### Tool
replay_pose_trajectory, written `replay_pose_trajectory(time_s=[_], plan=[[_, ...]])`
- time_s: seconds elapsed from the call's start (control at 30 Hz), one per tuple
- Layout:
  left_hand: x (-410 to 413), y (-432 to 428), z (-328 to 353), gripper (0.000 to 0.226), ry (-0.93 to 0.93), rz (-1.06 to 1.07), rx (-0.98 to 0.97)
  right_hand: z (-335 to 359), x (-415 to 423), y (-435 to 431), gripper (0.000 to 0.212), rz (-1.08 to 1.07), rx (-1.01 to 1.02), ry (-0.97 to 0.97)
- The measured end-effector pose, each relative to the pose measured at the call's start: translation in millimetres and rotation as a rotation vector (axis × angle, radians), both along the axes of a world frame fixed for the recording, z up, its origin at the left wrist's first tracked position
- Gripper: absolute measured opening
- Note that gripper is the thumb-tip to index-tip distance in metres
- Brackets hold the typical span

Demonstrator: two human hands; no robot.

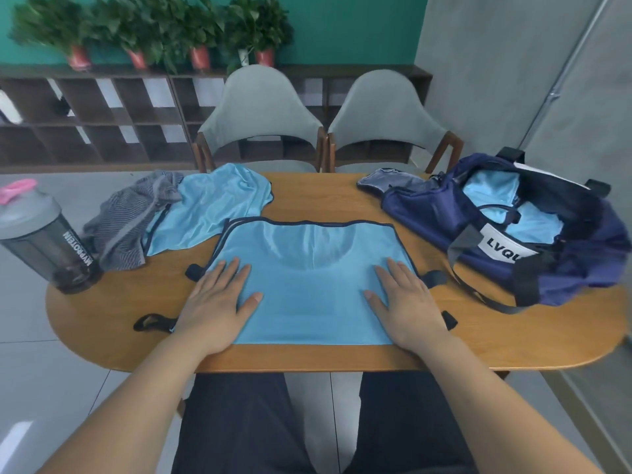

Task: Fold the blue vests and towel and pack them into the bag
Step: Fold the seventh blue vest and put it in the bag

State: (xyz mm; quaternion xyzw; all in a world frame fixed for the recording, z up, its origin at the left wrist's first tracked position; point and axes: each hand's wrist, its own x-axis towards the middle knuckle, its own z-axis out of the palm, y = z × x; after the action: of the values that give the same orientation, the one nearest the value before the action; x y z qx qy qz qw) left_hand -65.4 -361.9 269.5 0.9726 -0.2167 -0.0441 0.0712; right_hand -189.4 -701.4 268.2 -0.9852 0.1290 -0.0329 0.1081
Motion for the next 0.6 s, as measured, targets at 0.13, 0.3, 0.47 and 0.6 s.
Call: replay_pose_trajectory(time_s=[0.13,0.3,0.47,0.6], plan=[[4.5,6.7,4.9,0.075,0.024,-0.021,0.02,6.1,-7.1,15.9,0.072,-0.01,0.028,0.061],[-6.2,-30.1,24.7,0.068,-0.001,-0.057,-0.072,31.1,14.6,7.8,0.057,0.014,0.015,0.054],[-33.3,-148.8,27.6,0.07,0.02,-0.304,-0.191,32.3,85.7,-31.8,0.053,0.151,0.017,0.049],[-44.2,-184.4,1.9,0.081,0.02,-0.345,-0.037,17.2,107.4,-75.0,0.055,0.191,-0.06,0.129]])
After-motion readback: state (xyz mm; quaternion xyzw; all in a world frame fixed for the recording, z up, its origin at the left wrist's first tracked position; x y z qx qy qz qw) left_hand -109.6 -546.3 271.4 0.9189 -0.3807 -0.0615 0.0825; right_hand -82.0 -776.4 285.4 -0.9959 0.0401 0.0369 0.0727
